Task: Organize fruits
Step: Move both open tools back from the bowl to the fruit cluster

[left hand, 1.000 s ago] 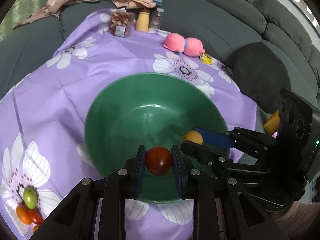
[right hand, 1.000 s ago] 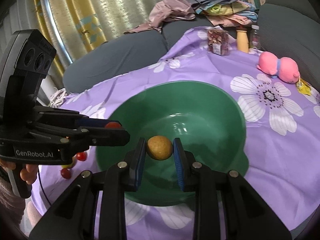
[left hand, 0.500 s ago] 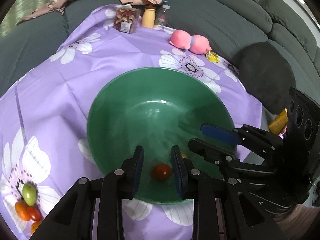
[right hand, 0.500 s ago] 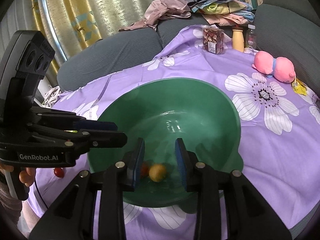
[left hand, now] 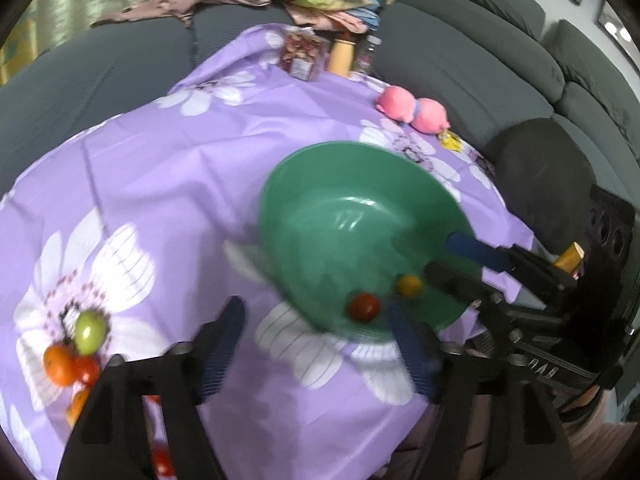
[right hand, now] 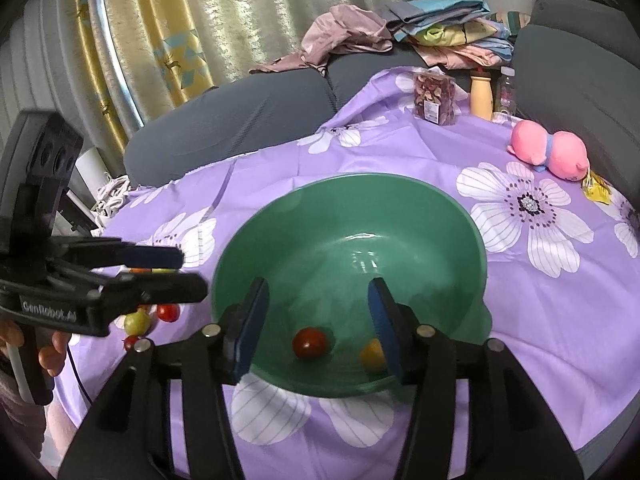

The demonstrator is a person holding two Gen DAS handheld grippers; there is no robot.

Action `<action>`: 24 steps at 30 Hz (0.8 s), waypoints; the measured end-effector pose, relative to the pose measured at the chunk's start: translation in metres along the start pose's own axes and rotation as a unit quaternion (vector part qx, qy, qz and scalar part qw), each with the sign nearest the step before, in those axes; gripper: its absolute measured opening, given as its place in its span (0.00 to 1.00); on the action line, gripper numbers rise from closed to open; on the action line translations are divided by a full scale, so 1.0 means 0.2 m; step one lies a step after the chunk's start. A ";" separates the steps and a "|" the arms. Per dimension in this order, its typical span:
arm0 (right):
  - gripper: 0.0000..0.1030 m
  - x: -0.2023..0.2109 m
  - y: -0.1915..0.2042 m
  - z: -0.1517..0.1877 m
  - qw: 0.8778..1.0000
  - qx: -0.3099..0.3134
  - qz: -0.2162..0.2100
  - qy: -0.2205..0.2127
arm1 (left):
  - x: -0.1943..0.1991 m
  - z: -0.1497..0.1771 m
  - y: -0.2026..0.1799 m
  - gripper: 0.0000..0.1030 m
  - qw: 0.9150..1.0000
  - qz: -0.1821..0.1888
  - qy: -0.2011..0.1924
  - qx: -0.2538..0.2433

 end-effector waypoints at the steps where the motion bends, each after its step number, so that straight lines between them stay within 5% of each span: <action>1: 0.53 0.00 0.01 0.00 1.000 0.001 0.000 0.000 | 0.01 0.03 0.02 0.80 1.000 -0.002 0.000 0.007; 12: 0.54 0.05 0.18 0.02 0.999 0.032 -0.015 0.004 | 0.14 0.20 0.16 0.84 0.998 -0.027 -0.007 0.056; 16: 0.65 0.05 0.24 0.03 0.999 0.043 -0.020 0.007 | 0.17 0.25 0.19 0.84 0.997 -0.032 -0.008 0.068; 22: 0.66 0.06 0.34 0.04 0.998 0.061 -0.033 0.014 | 0.22 0.32 0.26 0.84 0.995 -0.040 -0.012 0.087; 24: 0.68 0.05 0.37 0.05 0.997 0.067 -0.039 0.019 | 0.23 0.34 0.28 0.95 0.995 -0.043 -0.012 0.094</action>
Point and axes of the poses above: each gripper's, at about its wrist camera, not at the fingertips, and x roughly against the way its jaws point, y to its left, z to its underside, the point moved 1 cm from there along -x, roughly the way its jaws point
